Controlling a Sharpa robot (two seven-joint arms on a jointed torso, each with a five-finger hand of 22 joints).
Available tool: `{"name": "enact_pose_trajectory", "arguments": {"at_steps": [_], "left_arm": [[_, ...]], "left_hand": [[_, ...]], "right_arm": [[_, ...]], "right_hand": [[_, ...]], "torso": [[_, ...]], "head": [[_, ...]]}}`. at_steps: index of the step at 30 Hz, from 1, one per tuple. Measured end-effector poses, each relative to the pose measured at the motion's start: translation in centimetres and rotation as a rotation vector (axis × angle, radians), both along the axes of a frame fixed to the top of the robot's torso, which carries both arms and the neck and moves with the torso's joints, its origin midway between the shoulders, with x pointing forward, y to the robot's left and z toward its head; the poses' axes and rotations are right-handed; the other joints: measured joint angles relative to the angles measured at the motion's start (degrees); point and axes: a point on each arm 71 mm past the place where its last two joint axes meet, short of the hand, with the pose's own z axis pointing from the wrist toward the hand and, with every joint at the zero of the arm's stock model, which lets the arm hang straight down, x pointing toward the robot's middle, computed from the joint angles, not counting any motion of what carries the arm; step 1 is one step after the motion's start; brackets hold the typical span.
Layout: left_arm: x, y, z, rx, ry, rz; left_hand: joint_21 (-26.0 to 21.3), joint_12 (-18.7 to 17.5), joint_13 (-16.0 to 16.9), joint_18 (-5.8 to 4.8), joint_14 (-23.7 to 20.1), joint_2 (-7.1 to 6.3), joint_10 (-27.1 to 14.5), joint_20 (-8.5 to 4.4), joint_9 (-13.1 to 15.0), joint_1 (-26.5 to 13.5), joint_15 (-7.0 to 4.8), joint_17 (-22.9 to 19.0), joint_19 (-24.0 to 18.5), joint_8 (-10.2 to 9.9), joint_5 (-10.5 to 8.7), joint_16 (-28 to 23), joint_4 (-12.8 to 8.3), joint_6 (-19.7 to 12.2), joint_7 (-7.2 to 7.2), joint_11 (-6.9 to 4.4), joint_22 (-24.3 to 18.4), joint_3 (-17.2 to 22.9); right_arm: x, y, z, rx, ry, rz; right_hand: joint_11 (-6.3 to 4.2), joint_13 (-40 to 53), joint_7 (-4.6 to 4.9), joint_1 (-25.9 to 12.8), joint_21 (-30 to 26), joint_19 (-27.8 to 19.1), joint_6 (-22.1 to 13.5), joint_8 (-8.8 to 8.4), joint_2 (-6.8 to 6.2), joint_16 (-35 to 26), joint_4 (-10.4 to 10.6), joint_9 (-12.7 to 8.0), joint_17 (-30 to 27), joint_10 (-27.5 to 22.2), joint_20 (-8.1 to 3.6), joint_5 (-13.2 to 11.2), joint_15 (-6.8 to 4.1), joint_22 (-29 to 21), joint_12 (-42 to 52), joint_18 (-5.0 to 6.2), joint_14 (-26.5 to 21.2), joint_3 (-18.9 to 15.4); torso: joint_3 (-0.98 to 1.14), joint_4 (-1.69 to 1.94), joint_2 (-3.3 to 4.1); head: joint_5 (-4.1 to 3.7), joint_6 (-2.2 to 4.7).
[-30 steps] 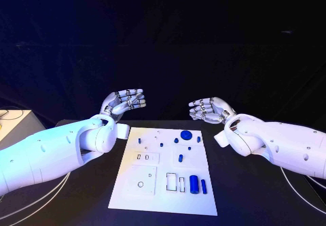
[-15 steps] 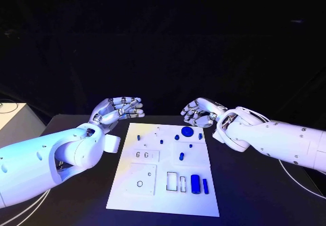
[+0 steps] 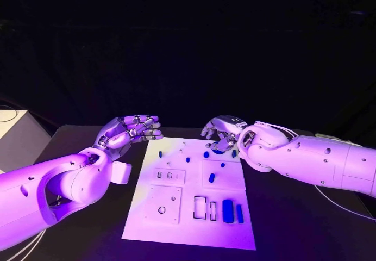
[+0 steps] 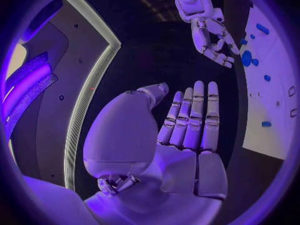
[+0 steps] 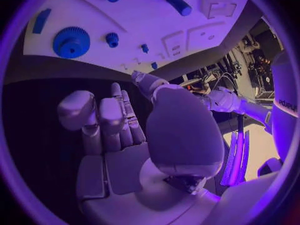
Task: Assemble the parts on the task board
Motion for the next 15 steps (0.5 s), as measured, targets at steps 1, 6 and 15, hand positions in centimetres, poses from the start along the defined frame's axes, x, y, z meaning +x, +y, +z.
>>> {"name": "enact_pose_trajectory", "arguments": {"at_steps": [1,6,15], "left_arm": [[-0.1,0.0,0.0,-0.002,0.001,-0.003],[-0.3,0.0,0.2,-0.005,0.005,-0.008],[-0.2,0.1,0.5,-0.007,0.004,-0.009]], "left_hand": [[0.0,0.0,0.0,-0.01,-0.1,0.0,0.0,0.0,0.0,0.0,-0.12,0.0,0.0,0.0,0.0,0.0,0.0,0.0,0.0,0.0,0.0,0.0],[0.0,0.0,0.0,-0.04,-0.2,0.0,0.0,0.0,0.0,0.0,-0.21,0.1,0.0,0.0,0.0,0.0,0.0,0.0,0.0,0.0,0.0,0.0],[0.0,0.0,0.0,-0.07,-0.2,0.0,0.0,0.0,0.0,0.0,-0.21,0.1,0.0,0.0,0.0,0.0,0.0,0.0,0.0,0.0,0.0,0.0]], "right_arm": [[0.0,0.0,-0.1,-0.016,0.001,-0.002],[-0.1,0.1,-0.7,-0.067,0.008,-0.008],[-0.2,0.1,-1.3,-0.135,0.027,-0.018]], "right_hand": [[-0.01,0.0,-0.01,0.0,0.8,0.0,0.0,-0.25,0.0,0.9,0.2,0.0,0.8,-0.6,0.0,-0.3,0.0,1.0,0.0,0.0,0.0,-0.8],[-0.1,0.2,-0.1,0.9,2.5,0.0,-0.1,-0.55,0.32,3.9,0.9,0.1,3.4,-1.5,0.0,-0.7,0.0,3.2,0.0,0.0,0.0,-4.1],[-0.13,0.4,-0.11,2.2,3.6,0.0,-0.1,-0.78,1.14,6.1,2.1,0.2,5.2,-2.3,0.0,-1.4,0.0,4.7,0.0,0.0,0.0,-8.2]], "torso": [[-0.01,0.14,0.16],[-0.1,0.68,0.9],[-0.22,1.33,1.77]], "head": [[-0.13,-0.02],[-0.63,-0.14],[-1.08,-0.2]]}}
